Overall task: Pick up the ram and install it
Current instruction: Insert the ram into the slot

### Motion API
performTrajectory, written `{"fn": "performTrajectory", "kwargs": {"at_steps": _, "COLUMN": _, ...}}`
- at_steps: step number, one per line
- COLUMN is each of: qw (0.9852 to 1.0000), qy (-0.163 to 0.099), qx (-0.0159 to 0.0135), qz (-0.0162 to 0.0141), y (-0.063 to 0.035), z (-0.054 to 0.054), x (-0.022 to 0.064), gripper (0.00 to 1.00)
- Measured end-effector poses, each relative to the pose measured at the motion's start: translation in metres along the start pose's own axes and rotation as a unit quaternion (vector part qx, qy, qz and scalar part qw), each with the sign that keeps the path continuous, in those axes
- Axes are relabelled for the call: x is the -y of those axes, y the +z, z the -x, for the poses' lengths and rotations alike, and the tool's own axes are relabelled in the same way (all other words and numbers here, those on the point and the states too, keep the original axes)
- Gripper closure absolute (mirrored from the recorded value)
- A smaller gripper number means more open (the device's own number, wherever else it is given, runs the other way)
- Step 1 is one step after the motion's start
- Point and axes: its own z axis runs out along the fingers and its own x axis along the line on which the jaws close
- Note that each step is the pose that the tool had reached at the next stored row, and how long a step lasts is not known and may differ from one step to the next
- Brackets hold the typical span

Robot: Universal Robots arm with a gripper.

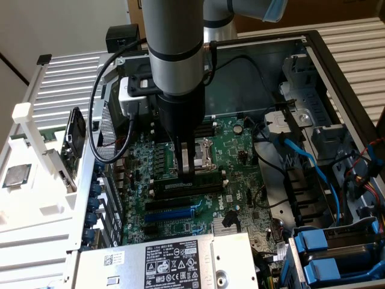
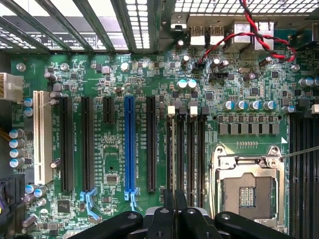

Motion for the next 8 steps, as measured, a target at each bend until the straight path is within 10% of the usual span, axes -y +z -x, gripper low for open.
{"fn": "performTrajectory", "kwargs": {"at_steps": 8, "qw": 1.0, "qy": 0.0, "qx": 0.0006, "qz": -0.0002, "y": 0.0019, "z": 0.0, "x": 0.0, "gripper": 0.88}}
